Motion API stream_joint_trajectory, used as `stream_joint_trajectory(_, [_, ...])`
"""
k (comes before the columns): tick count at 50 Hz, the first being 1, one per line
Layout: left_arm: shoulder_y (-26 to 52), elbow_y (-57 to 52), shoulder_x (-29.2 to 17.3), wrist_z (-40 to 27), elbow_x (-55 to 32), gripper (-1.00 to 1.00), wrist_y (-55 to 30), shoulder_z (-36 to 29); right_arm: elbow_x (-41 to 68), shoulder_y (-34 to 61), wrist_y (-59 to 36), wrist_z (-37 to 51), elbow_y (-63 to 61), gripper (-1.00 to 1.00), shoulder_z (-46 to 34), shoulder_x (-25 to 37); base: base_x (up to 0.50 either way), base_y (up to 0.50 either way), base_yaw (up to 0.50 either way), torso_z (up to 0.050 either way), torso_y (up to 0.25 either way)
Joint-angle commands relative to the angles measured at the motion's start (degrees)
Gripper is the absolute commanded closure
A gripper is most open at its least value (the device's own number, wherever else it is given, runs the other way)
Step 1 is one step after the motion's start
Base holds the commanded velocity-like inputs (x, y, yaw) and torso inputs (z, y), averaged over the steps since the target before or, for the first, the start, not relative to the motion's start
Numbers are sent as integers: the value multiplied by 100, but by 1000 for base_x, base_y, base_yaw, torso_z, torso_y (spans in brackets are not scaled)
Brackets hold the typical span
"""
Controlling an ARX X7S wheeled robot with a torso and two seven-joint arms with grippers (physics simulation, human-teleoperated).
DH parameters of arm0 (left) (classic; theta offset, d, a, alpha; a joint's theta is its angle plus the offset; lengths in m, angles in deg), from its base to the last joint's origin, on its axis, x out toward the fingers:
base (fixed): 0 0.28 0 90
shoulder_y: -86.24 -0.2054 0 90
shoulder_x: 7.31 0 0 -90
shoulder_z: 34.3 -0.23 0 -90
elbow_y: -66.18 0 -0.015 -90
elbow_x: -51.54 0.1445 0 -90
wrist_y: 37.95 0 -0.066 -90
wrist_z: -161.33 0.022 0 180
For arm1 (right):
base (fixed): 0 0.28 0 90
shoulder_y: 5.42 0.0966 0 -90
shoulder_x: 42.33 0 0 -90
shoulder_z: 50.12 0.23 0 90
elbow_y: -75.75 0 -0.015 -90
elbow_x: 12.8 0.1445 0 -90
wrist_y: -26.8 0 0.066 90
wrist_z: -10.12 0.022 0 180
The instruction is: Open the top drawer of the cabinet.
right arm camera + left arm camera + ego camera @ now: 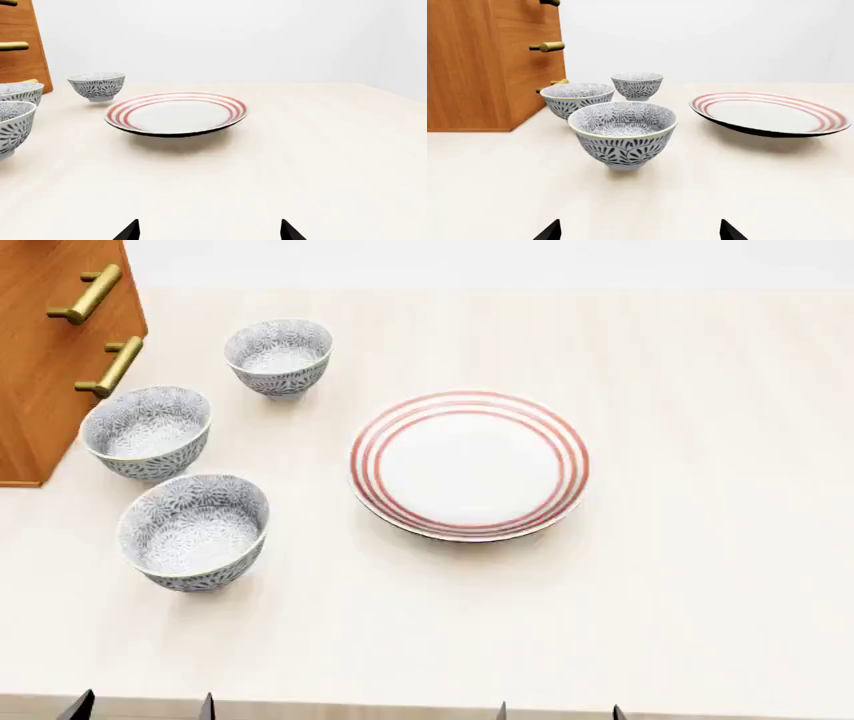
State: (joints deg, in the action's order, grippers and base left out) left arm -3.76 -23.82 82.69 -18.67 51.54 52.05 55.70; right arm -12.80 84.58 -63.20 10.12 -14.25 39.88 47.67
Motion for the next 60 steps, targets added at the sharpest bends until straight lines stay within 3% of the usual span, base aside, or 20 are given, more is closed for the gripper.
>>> stream_joint_trajectory(1, [-7, -16, -89, -103, -110, -100, -3, -96, 71, 4, 13, 115, 21, -100, -117, 93, 0, 0, 0, 0, 0])
stream_joint_trajectory(30, [25, 6, -422, -533, -405, -100, 7, -497, 330, 30, 12, 539, 76, -100, -539, 425, 0, 5, 0, 0, 0])
stream_joint_trajectory(60, [68, 56, -612, -807, -474, -100, 17, -759, 582, 52, 65, 793, 74, -100, -684, 584, 0, 453, 0, 2, 2])
